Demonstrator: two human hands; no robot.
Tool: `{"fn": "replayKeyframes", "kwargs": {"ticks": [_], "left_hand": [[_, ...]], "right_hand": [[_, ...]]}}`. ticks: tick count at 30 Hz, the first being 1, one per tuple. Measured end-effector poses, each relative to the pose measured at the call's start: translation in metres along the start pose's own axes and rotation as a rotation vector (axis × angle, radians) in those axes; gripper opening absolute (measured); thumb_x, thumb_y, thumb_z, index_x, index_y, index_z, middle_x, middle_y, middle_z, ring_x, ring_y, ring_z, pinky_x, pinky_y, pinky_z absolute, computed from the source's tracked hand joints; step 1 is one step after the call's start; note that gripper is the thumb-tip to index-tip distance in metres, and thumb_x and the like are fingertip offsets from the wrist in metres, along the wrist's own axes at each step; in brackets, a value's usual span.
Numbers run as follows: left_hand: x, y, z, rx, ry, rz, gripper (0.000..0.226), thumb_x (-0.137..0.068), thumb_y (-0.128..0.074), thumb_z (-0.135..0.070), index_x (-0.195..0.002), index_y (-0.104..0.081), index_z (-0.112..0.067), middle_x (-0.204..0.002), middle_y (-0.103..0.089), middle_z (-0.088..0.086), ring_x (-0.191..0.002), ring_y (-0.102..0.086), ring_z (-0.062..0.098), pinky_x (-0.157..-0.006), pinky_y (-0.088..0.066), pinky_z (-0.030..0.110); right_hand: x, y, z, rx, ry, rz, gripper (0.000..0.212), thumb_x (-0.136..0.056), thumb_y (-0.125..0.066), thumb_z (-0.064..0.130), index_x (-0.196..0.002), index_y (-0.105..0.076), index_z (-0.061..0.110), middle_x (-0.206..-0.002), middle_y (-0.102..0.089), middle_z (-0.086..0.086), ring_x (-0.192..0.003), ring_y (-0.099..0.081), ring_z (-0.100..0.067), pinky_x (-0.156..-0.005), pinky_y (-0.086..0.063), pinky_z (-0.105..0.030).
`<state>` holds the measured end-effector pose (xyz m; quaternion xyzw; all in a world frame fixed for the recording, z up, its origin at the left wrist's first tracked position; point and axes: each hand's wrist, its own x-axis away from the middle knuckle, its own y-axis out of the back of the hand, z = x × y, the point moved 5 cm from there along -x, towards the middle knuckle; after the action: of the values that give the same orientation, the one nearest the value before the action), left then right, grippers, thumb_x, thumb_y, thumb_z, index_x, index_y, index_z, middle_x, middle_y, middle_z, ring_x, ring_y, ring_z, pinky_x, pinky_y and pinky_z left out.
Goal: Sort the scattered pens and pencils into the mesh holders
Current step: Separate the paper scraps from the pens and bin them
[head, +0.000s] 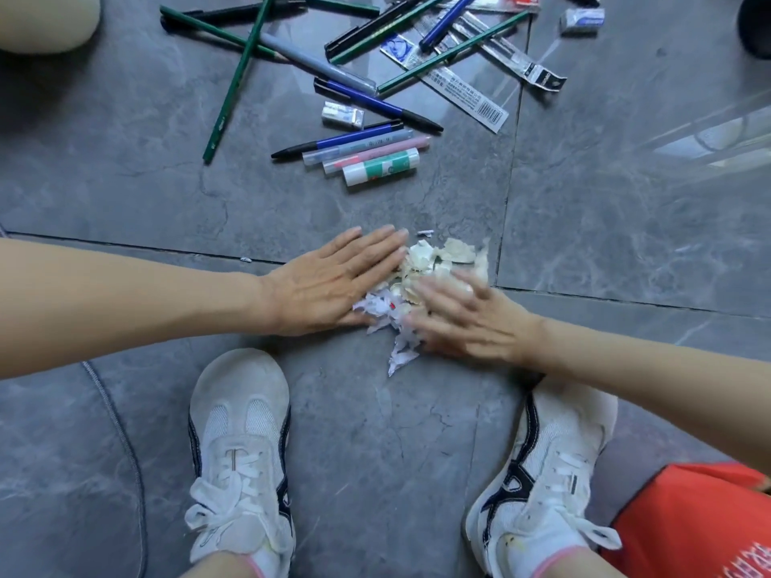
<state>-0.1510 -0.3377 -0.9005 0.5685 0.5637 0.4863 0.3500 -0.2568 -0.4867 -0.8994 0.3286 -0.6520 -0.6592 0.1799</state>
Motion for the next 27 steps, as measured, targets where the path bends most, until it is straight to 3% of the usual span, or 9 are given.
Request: {"fn": "replayKeyframes", "kwargs": {"ticks": [2,4,7,11,16,18,21,24,27], "left_hand": [[-0.007,0.005,0.006,0.048,0.090,-0.027,0.073,-0.097,-0.019,-0.053,-0.148,-0.009,-0.002,-0.156,-0.009,0.017,-0.144,-0.005,0.025,-0.117,-0.006,0.039],[-0.010,0.010,0.013,0.126,0.112,-0.035,0.074,-0.097,-0.020,-0.054,-0.148,-0.006,-0.003,-0.156,-0.005,0.016,-0.145,-0.002,0.024,-0.116,-0.008,0.040],[-0.003,0.020,0.023,0.182,0.025,0.007,0.082,-0.093,-0.028,-0.060,-0.149,-0.001,-0.006,-0.157,0.003,0.012,-0.146,0.004,0.023,-0.117,-0.003,0.038],[0.001,0.021,0.040,0.154,0.029,0.069,0.093,-0.089,-0.030,-0.067,-0.149,0.002,-0.004,-0.156,0.004,0.016,-0.145,0.004,0.024,-0.117,-0.003,0.038],[-0.025,0.018,0.021,0.638,0.192,-0.001,0.080,-0.090,-0.016,-0.067,-0.149,-0.006,-0.014,-0.157,-0.010,0.006,-0.144,-0.004,0.009,-0.118,-0.006,0.027],[-0.027,0.020,0.016,0.759,0.212,-0.021,0.075,-0.090,-0.019,-0.066,-0.148,-0.003,-0.021,-0.157,-0.008,-0.001,-0.144,-0.004,0.004,-0.117,-0.005,0.021],[-0.019,0.025,0.028,0.605,0.155,-0.035,0.079,-0.090,-0.022,-0.065,-0.149,0.001,-0.018,-0.158,0.000,-0.002,-0.145,0.004,0.006,-0.118,0.000,0.025],[-0.013,0.018,0.032,0.441,0.079,0.001,0.081,-0.091,-0.020,-0.066,-0.149,0.005,-0.015,-0.158,0.001,0.002,-0.145,0.006,0.010,-0.118,0.003,0.029],[-0.016,0.009,0.016,0.466,0.125,-0.012,0.075,-0.093,-0.013,-0.062,-0.148,-0.002,-0.012,-0.157,-0.009,0.003,-0.145,0.002,0.009,-0.118,0.004,0.027]], "right_hand": [[-0.019,0.009,-0.019,-0.089,-0.304,-0.181,0.061,-0.095,-0.044,0.041,-0.144,-0.017,0.017,-0.143,-0.022,-0.020,-0.136,-0.021,-0.029,-0.114,-0.014,-0.039],[-0.026,0.016,-0.026,-0.228,-0.400,-0.225,0.063,-0.093,-0.042,0.051,-0.139,-0.018,0.014,-0.142,-0.024,-0.022,-0.136,-0.023,-0.034,-0.114,-0.017,-0.042],[-0.016,0.021,-0.042,-0.382,-0.491,-0.122,0.064,-0.094,-0.037,0.053,-0.142,-0.016,0.016,-0.147,-0.018,-0.021,-0.141,-0.017,-0.036,-0.115,-0.016,-0.047],[-0.015,0.007,-0.066,-0.521,-0.885,0.049,0.066,-0.095,-0.034,0.050,-0.147,-0.018,0.012,-0.156,-0.005,-0.020,-0.146,-0.003,-0.029,-0.118,-0.009,-0.049],[-0.047,0.003,-0.023,-0.810,-0.818,0.045,0.073,-0.096,-0.038,0.042,-0.149,-0.012,0.001,-0.158,-0.004,-0.014,-0.148,-0.001,-0.022,-0.120,-0.008,-0.039],[-0.040,0.010,-0.012,-0.754,-0.855,-0.014,0.077,-0.095,-0.040,0.044,-0.149,-0.009,-0.001,-0.158,0.001,-0.017,-0.147,0.002,-0.027,-0.120,-0.002,-0.042],[-0.023,0.012,-0.003,-0.612,-0.872,0.047,0.099,-0.085,-0.048,0.062,-0.147,-0.002,0.001,-0.156,0.004,-0.023,-0.146,0.006,-0.035,-0.118,0.003,-0.052],[-0.022,0.005,0.015,-0.529,-0.700,0.182,0.125,-0.069,-0.056,0.077,-0.149,0.010,0.006,-0.154,0.006,-0.028,-0.144,0.006,-0.041,-0.116,0.001,-0.056],[-0.031,-0.009,0.033,-0.511,-0.762,0.213,0.126,-0.069,-0.055,0.076,-0.148,0.018,0.011,-0.153,0.010,-0.027,-0.144,0.008,-0.042,-0.116,0.000,-0.054]]}}
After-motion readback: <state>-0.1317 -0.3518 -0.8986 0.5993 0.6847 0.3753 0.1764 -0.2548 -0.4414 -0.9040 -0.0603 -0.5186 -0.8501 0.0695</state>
